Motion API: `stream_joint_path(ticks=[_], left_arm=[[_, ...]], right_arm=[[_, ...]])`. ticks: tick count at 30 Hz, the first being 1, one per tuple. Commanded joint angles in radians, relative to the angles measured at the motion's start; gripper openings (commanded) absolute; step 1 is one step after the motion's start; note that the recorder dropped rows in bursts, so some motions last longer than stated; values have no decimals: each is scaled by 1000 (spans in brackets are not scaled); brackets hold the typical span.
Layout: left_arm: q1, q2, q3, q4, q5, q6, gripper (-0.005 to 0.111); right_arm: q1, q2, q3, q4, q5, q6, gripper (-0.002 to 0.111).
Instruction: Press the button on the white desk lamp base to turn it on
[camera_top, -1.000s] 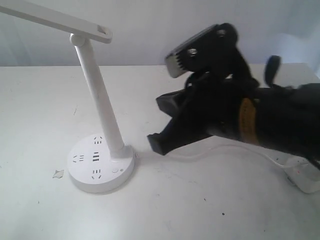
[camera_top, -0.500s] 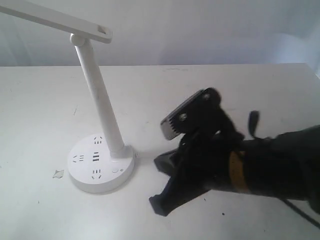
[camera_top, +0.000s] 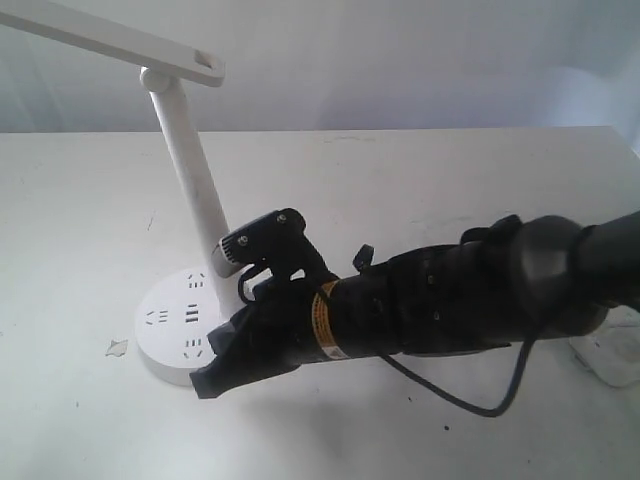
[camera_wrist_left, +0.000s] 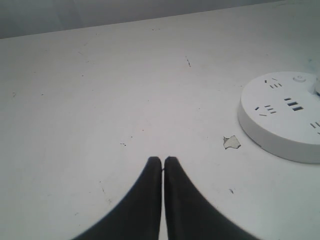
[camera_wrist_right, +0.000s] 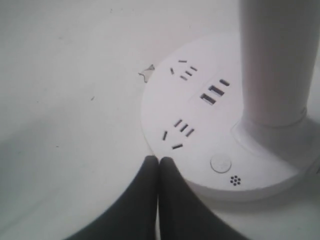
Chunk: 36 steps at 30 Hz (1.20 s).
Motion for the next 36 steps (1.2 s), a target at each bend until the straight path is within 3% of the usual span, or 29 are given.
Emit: stream_joint_path(ticks=[1, 28, 36], left_arm=[[0, -2, -3, -8, -3, -2, 1], [0, -2, -3, -8, -3, -2, 1], [0, -2, -3, -8, -3, -2, 1]], right_arm=[[1, 63, -26, 39, 8, -50, 0], [1, 155, -95, 97, 158, -111, 0], [1, 151, -99, 101, 107, -111, 0]])
